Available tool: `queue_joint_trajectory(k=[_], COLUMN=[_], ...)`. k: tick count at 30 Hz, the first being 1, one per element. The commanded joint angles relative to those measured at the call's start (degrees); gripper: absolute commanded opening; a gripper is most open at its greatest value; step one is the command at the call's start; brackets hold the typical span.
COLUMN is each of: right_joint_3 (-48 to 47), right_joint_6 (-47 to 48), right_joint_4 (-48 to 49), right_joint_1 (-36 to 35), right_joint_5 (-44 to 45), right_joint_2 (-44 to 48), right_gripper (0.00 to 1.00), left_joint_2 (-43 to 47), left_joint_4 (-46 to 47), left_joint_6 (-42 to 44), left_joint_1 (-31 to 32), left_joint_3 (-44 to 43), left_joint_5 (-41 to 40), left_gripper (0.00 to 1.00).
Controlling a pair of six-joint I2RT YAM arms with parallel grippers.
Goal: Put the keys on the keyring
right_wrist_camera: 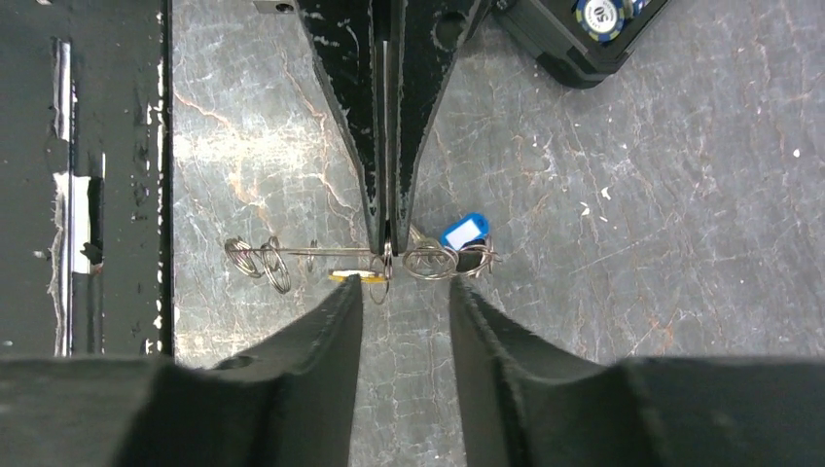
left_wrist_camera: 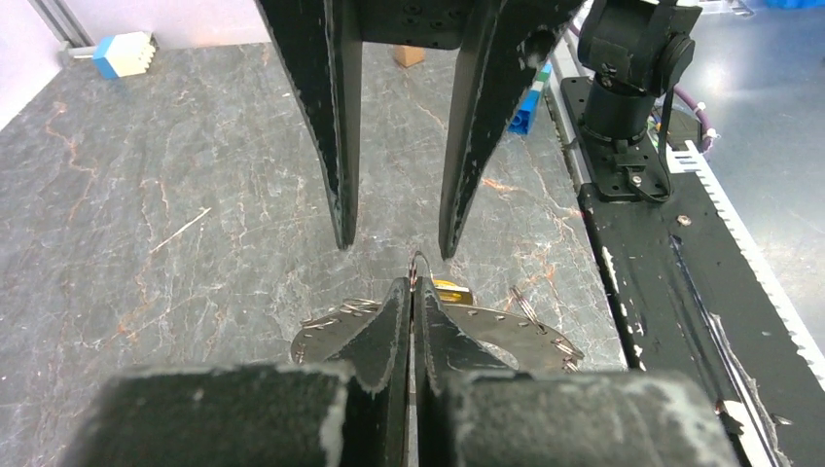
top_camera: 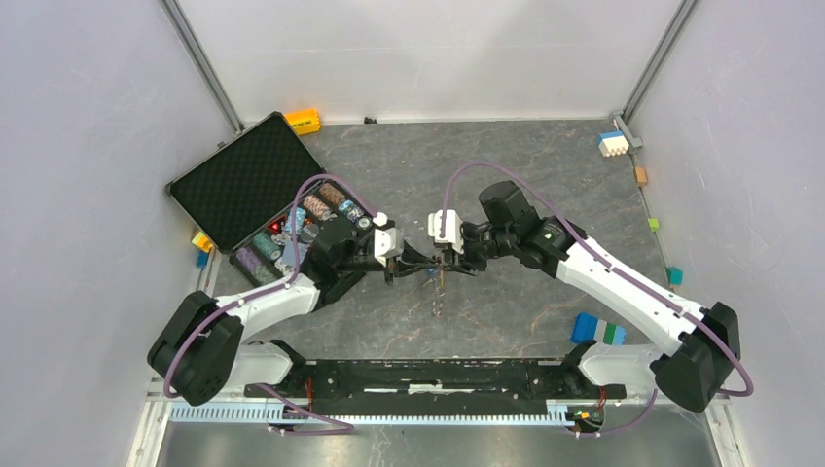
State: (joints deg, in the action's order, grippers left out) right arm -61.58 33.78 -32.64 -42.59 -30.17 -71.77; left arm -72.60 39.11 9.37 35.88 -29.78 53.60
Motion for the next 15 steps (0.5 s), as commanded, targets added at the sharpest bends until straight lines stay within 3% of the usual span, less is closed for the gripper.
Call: queue_joint_trajectory(k=[1,6,15], right_joint_3=[1.59,4.95,3.51], right_joint_6=[-0.26,-0.66,-0.58], right_joint_4=[3.23,5.92,5.06], right_joint_1=[1.90,4.15,4.88], right_joint_5=[-4.61,-10.42,-15.73], right_joint_2=[3.55,6.48,3.09], right_gripper=[0.48,0.52,0.46], left_joint_2=[1.36,1.54,0.78], left_joint_4=[16.60,19.81,22.76], left_joint_6=[-8.49,-11.81,-13.49], left_joint_1=[-1.11,-1.24,-1.23], left_joint_3=[2.52,3.21,4.03], left_joint_5=[0.45,1.10,2.07], left_gripper=[0.02,0.02,0.02])
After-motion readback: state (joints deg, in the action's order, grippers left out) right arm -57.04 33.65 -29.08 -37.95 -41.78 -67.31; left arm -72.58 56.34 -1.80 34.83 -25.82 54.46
